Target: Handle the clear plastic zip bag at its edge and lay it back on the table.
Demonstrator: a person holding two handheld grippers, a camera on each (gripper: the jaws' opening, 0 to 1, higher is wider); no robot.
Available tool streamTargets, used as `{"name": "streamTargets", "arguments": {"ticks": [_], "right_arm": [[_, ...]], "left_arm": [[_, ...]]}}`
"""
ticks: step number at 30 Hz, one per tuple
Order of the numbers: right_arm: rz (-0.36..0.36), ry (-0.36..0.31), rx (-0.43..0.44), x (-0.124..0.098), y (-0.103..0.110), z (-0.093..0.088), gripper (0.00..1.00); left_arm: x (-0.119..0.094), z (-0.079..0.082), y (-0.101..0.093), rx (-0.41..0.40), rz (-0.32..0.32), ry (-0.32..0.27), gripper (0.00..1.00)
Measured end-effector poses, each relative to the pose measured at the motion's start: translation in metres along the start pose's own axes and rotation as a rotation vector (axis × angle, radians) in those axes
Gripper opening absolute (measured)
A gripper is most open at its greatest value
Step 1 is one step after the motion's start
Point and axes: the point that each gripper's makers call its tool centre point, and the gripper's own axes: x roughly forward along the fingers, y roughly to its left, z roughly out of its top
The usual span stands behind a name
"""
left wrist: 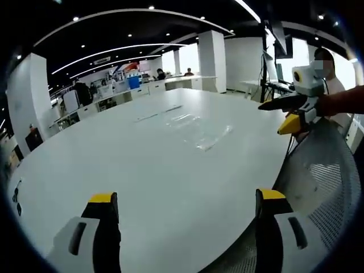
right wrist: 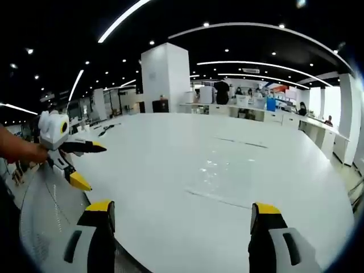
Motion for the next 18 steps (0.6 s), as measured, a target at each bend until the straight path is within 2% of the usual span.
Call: {"name": "streamTargets", "arguments": {"ticks": [18], "right_arm": [[0.008,0.009,-0.013,-0.0019,0.0001,0.0002,1.0]], "left_arm": [[-0.004,0.0056,-0.0019,0.013,-0.002,-0.007,0.99]]}}
